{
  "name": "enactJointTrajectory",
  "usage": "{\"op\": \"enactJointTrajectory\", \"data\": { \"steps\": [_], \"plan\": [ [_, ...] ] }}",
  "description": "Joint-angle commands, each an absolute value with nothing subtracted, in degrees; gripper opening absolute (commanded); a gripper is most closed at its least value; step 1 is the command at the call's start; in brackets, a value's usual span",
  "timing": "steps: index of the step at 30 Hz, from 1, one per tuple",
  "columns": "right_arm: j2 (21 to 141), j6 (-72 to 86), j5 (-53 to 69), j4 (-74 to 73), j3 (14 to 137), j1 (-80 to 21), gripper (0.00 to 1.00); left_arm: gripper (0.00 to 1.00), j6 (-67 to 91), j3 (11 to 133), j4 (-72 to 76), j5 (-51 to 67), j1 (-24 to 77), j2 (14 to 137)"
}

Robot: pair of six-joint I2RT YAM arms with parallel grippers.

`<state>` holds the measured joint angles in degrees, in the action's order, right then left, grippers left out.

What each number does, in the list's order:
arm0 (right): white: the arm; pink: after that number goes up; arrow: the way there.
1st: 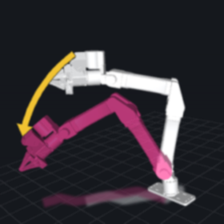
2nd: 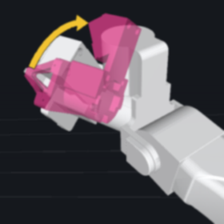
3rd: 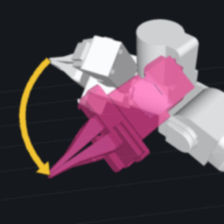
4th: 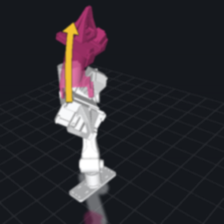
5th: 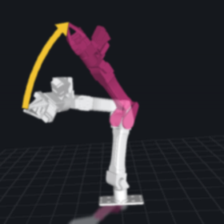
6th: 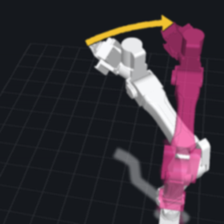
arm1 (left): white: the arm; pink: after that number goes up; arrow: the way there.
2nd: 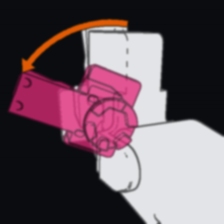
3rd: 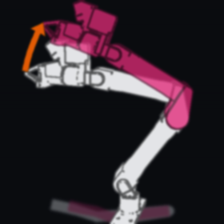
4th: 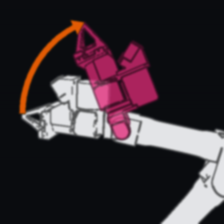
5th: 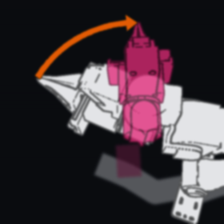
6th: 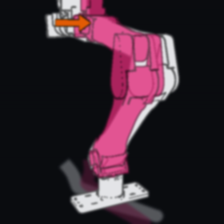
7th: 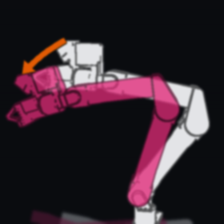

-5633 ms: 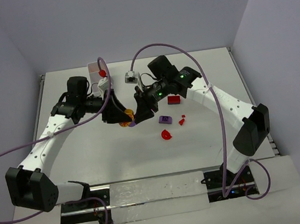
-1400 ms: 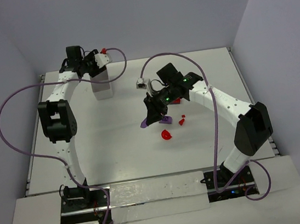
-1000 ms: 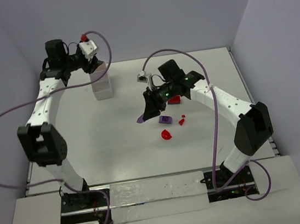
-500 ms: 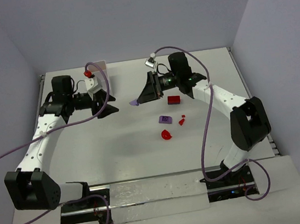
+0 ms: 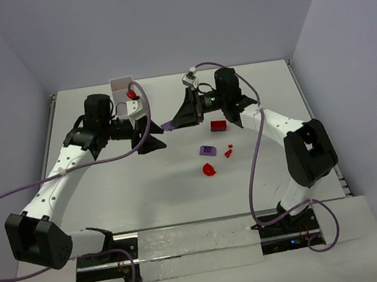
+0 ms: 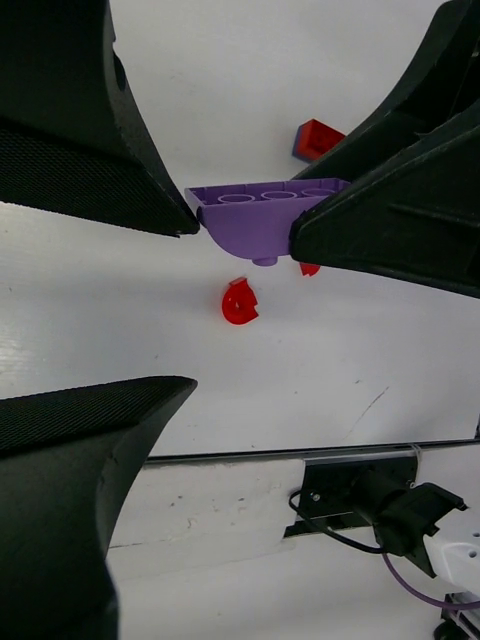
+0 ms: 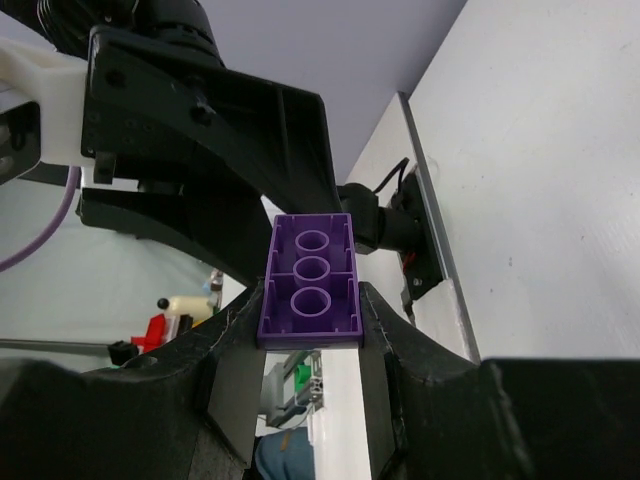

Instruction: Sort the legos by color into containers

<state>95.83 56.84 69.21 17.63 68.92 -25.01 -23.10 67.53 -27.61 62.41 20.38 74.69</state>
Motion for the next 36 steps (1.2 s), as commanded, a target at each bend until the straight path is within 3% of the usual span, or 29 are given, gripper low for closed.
{"op": "enactJointTrajectory", "data": {
  "steps": [1,9,15,24,36],
  "plan": [
    [95.54,60.10,71.30,22.98,67.83,-25.34,0.00,0.63,-18.75,69.79,-21.72,59.83,22.08,75.61],
    [95.37,61.00,71.89,23.99,67.24,-25.84,0.00,0.53,-13.19,70.56,-15.96,54.21,22.59,76.53],
    [94.48,59.92,71.81,23.03,66.36,-25.82,0.00,0.59,-16.43,71.02,-19.25,49.29,22.59,76.38],
    [95.36,60.16,71.83,22.78,66.38,-25.84,0.00,0.63,-17.14,71.06,-19.31,51.45,22.59,76.05],
    [97.03,64.33,72.42,26.72,66.71,-26.28,0.00,0.56,-16.88,72.95,-18.28,57.66,24.84,78.31]
  ]
}}
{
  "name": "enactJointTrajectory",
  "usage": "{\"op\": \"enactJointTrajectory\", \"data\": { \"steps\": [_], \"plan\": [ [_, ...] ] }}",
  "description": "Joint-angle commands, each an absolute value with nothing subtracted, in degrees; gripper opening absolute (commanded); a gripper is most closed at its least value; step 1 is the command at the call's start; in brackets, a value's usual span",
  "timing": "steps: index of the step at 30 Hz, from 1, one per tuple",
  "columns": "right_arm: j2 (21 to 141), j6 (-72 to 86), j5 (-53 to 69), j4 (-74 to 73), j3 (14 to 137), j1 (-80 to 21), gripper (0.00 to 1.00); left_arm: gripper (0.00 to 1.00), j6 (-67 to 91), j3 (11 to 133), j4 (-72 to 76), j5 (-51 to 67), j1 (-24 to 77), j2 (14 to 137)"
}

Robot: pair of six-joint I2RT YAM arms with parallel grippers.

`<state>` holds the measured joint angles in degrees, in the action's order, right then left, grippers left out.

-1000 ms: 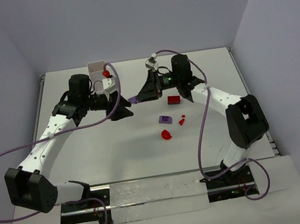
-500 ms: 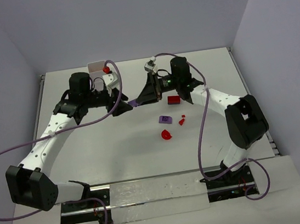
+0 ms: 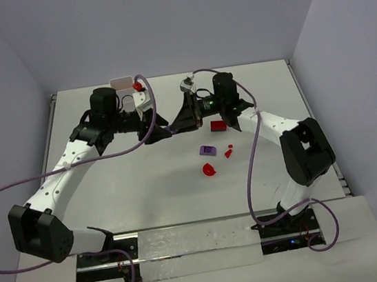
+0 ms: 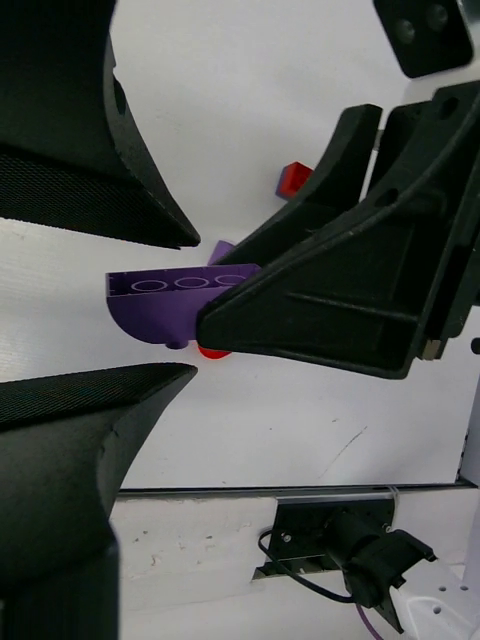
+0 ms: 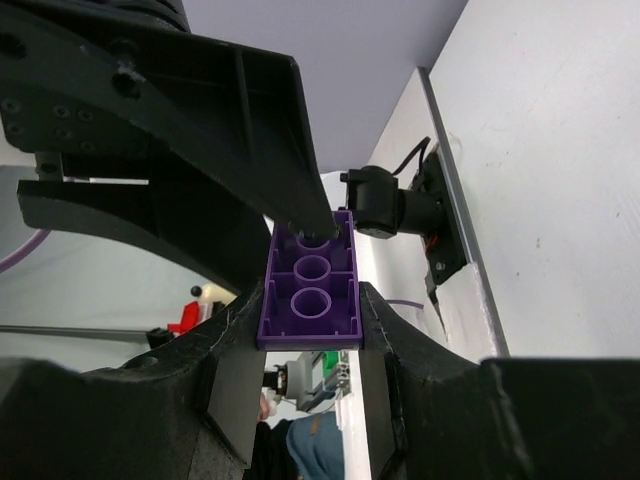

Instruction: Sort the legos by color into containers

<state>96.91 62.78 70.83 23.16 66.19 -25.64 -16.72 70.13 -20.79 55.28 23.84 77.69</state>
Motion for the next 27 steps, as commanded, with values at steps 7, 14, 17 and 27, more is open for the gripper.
{"op": "enactJointTrajectory", "data": {
  "steps": [7,14,17,27],
  "plan": [
    [96.74,64.86,72.89,27.57,66.42,-26.37,0.00,0.38,-18.04,73.07,-19.01,55.87,26.31,79.31],
    [96.07,63.59,73.30,26.32,65.96,-26.28,0.12,0.07,-20.78,73.21,-22.28,52.78,26.19,78.92],
    [95.63,57.69,72.66,19.64,66.58,-25.14,0.52,0.00,-19.78,72.13,-22.43,52.35,23.84,78.39],
    [90.40,25.69,56.44,-17.24,76.58,-20.44,1.00,0.00,-30.07,85.04,-34.11,44.37,8.31,87.86]
  ]
}}
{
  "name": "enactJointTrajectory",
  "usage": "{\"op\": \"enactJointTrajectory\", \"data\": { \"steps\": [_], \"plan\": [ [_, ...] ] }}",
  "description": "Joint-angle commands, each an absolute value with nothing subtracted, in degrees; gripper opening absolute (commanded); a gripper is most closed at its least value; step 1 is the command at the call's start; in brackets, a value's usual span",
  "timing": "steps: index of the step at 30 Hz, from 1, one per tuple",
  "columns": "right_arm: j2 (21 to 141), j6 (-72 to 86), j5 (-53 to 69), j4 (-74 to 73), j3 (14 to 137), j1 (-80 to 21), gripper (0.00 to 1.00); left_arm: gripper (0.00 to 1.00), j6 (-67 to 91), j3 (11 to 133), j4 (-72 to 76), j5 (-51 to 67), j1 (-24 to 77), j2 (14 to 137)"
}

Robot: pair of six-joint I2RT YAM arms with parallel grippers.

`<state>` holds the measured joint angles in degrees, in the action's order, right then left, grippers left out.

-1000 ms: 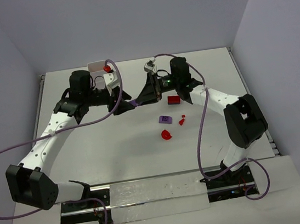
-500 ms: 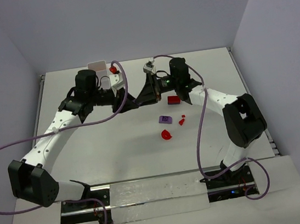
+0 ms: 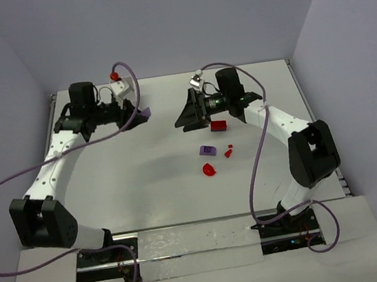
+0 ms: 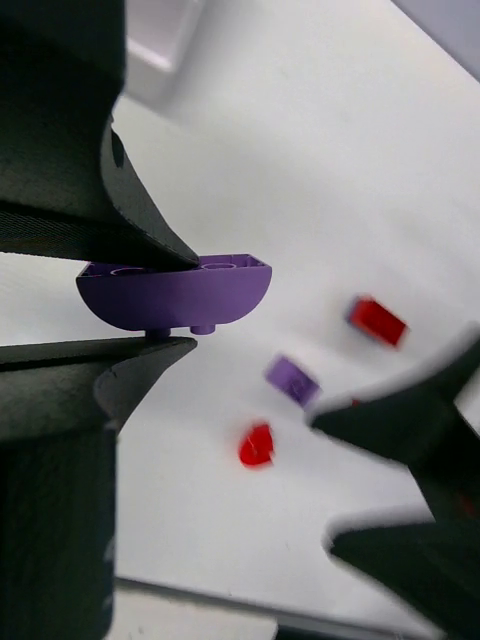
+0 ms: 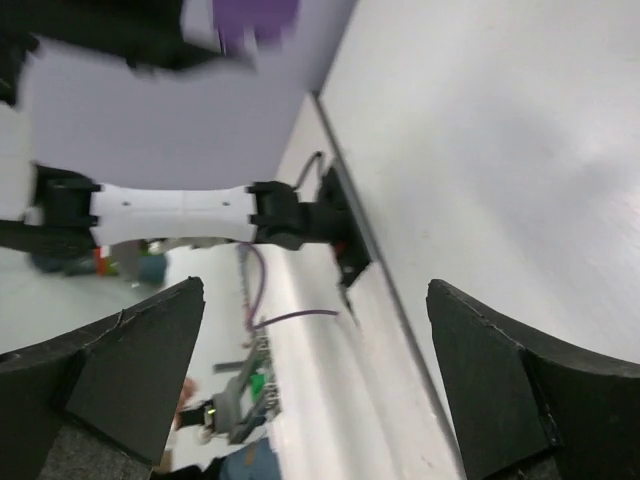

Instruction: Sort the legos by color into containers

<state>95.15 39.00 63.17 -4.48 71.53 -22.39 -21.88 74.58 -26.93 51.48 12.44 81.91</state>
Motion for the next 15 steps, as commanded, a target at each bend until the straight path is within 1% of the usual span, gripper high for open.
{"op": "enactJointTrajectory", "data": {
  "steps": [1,3,7,8,9,11,15],
  "plan": [
    [90.57,22.79,54.47,-20.01,77.95,-20.35,1.00,0.00,-35.10,89.64,-38.32,40.99,7.87,89.93],
    [91.25,16.33,51.42,-26.41,81.21,-20.30,1.00,0.00,-41.15,95.02,-42.79,37.97,7.05,95.08],
    [92.99,2.84,45.97,-38.85,87.30,-20.37,1.00,0.01,-49.28,111.24,-48.51,32.27,6.06,107.64],
    [93.14,0.97,42.38,-40.45,87.78,-20.39,1.00,0.01,-50.78,116.49,-51.32,30.91,6.06,110.29],
    [93.10,-0.84,41.23,-41.22,87.89,-20.33,1.00,0.01,-52.16,118.11,-52.20,30.50,6.06,112.62],
    [93.08,-5.98,35.22,-44.11,88.27,-20.45,1.00,0.01,-55.04,125.94,-54.66,28.16,5.89,119.32],
    [92.74,-12.07,27.83,-46.93,88.08,-20.65,1.00,0.01,-59.12,128.49,-52.74,25.58,5.54,123.80]
  ]
}}
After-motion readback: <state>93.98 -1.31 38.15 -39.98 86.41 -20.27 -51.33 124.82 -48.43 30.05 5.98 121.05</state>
